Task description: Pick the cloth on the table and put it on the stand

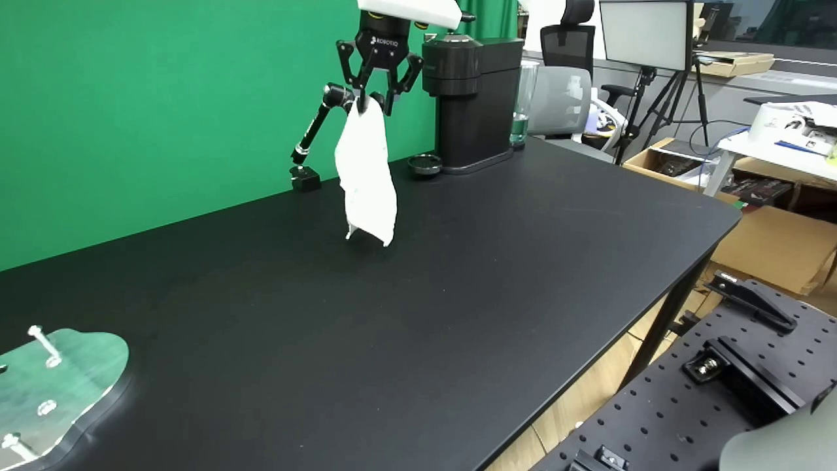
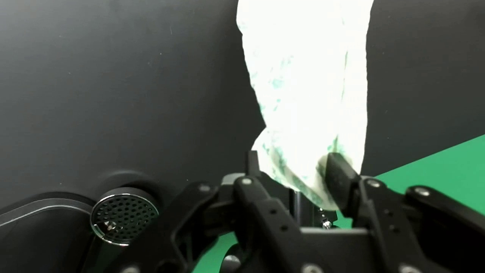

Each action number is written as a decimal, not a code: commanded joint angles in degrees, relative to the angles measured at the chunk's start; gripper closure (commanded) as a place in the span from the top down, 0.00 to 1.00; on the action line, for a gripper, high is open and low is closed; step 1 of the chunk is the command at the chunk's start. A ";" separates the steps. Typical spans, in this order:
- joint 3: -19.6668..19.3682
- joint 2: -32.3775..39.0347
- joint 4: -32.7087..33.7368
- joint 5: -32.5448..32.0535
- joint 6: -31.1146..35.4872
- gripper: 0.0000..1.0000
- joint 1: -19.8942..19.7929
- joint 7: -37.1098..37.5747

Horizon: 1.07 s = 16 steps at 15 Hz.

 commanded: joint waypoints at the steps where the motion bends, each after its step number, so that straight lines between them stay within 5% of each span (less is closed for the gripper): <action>1: -0.61 -1.63 0.11 -0.94 -0.99 0.80 -0.05 0.93; 5: -1.03 -3.18 -0.25 -1.11 -0.81 1.00 -0.13 0.91; 16: -0.25 -8.08 -7.01 -2.04 -5.17 1.00 0.45 -2.68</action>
